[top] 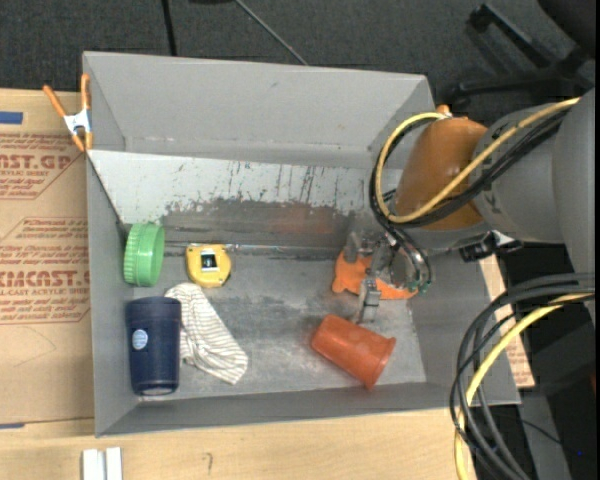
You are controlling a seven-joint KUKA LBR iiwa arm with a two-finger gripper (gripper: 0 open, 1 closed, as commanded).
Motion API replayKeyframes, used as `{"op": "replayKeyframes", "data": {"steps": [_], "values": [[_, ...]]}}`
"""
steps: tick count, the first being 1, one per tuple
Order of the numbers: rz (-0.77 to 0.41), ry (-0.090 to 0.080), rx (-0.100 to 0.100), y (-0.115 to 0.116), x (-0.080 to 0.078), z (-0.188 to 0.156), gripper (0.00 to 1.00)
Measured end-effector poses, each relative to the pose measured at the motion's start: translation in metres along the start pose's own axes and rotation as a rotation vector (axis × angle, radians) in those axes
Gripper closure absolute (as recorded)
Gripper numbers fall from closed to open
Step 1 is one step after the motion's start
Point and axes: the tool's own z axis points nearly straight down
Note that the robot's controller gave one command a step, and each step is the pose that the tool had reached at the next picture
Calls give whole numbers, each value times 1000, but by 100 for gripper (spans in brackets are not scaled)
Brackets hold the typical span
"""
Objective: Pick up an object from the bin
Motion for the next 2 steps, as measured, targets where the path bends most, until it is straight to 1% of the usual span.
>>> {"op": "replayKeyframes", "data": {"steps": [1, 2], "values": [[37, -1, -2, -1, -2, -3, 0], [0, -6, 0, 1, -2, -2, 0]]}}
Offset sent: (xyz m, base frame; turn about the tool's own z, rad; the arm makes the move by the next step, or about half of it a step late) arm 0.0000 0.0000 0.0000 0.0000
